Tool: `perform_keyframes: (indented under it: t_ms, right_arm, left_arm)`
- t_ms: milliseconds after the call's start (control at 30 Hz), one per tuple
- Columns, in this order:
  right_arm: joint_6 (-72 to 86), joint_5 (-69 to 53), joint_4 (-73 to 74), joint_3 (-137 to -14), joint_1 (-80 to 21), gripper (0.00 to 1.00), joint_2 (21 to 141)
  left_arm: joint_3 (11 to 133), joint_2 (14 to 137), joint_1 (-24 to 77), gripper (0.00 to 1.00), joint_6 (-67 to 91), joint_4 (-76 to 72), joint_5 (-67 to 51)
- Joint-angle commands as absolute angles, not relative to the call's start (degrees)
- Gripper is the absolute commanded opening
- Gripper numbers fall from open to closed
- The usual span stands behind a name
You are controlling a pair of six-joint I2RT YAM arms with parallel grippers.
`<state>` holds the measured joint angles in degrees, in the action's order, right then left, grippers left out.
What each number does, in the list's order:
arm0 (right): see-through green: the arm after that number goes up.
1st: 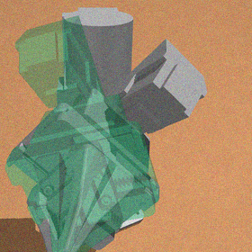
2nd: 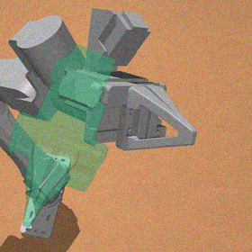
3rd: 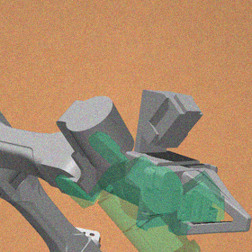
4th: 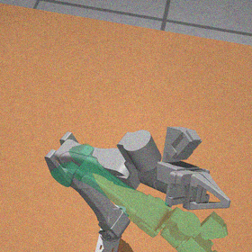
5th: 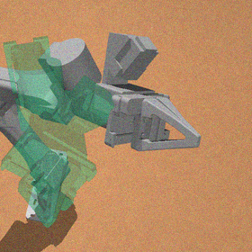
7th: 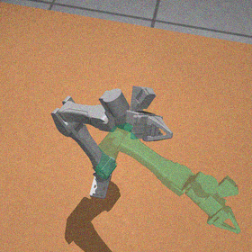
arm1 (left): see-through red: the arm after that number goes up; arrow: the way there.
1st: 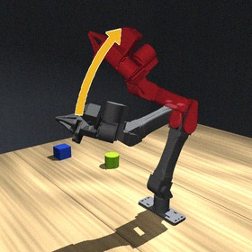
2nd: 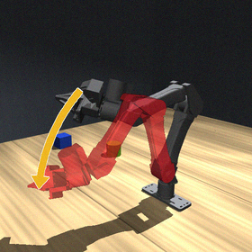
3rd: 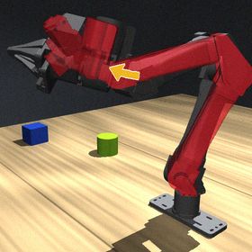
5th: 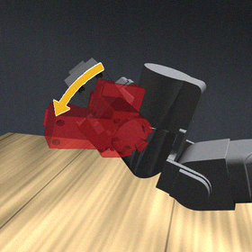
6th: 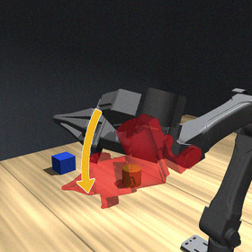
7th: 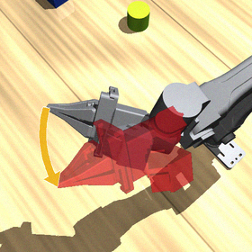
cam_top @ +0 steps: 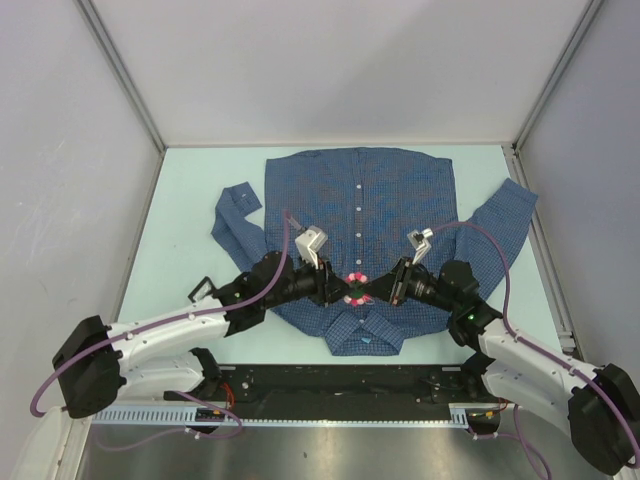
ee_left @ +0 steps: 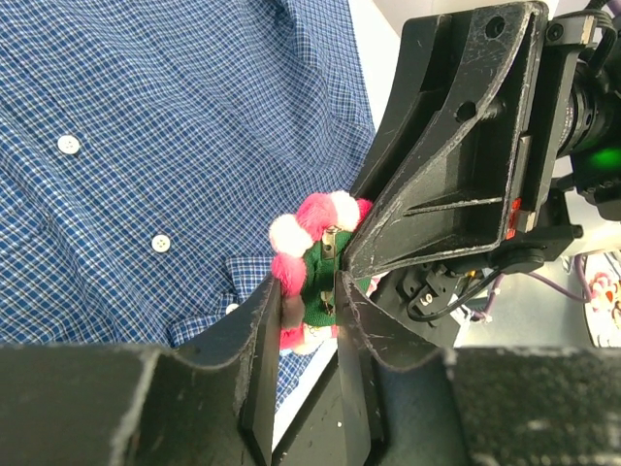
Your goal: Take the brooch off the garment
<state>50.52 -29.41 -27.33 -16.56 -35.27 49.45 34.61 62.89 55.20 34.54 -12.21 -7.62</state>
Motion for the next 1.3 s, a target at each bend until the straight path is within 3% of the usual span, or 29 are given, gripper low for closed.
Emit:
perform_keyframes:
  t_ms: [0,300,533,900,1067,1233,1267]
  right_arm:
    - [50.0,-33.4,-31.8,-19.0,-35.9,0.00,50.1]
    - [49.7,-34.3,-32.8,-19.1,-35.7,0.00,50.5]
    - [50.3,-34.5,-32.1,-19.1,-34.5,0.00,49.8]
    - [53.0,-37.5,-35.9,-18.5,-33.8,0.00,49.8]
    - [53.5,-38.3,-37.0,-18.3,-33.9,0.00,50.0]
    - [53.3,-38.4,-37.2,-18.3,-34.2,0.00,51.2]
    - [53.3,-38.2,-37.0,-18.3,-34.2,0.00,51.3]
  left_arm:
    - [34.1,61.5,55.1,0.31,36.9,-19.9,-12.6]
    - [32.4,60.7,53.2,0.36,39.0,-22.5,-18.6]
    - [30.0,55.6,51.8,0.58,38.9,-22.1,-19.2]
    - [23.6,55.0,45.7,0.58,45.1,-27.5,-23.7]
    - [23.2,58.9,45.5,0.48,48.2,-34.9,-27.2]
    - [23.3,61.7,45.6,0.30,49.5,-39.5,-29.9]
    - [23.4,61.8,45.5,0.22,49.4,-39.6,-30.3]
